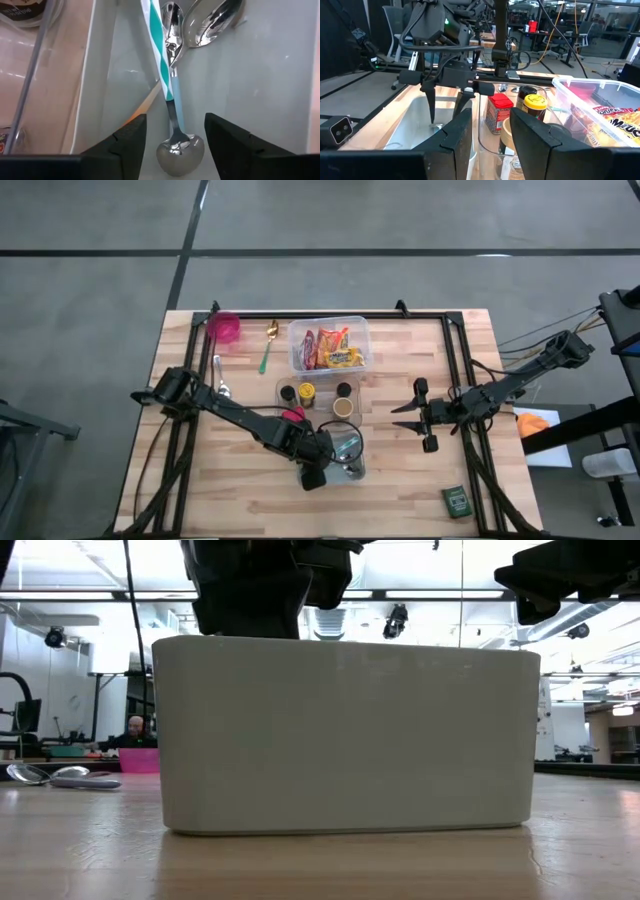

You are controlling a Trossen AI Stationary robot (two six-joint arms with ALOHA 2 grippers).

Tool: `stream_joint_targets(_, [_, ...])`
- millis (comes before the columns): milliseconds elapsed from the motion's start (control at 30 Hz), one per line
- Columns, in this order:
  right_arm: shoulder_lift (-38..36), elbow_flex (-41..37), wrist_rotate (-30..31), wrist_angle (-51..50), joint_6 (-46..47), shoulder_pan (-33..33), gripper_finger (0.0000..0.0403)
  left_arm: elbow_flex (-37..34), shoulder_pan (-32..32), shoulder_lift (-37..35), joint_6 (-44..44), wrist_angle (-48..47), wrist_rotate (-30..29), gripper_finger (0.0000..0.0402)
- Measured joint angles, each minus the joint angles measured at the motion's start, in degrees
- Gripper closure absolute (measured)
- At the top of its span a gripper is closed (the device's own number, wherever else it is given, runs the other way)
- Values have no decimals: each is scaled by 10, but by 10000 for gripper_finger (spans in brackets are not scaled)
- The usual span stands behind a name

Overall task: Pick & Place Food Item
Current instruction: Put the purple spoon into the gray bin

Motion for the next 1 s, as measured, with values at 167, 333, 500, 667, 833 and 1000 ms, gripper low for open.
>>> stream_joint_targets(167, [0, 0, 0, 0, 0, 0, 273, 14, 0, 0, 0, -8, -3, 194])
stream_joint_targets(333, [0, 0, 0, 0, 0, 0, 273, 31, -1, -1, 4, -23, -20, 194])
stream_joint_targets(500, [0, 0, 0, 0, 0, 0, 273, 32, -1, -9, 1, -32, -24, 194])
stream_joint_targets(667, [0, 0, 0, 0, 0, 0, 273, 32, -3, -49, -17, -52, -55, 194])
stream_joint_targets(833, [0, 0, 0, -1, 0, 0, 273, 32, -11, -103, -66, -101, -105, 193])
stream_joint_targets(1000, [0, 0, 0, -1, 0, 0, 273, 32, -23, -154, -180, -209, -134, 193])
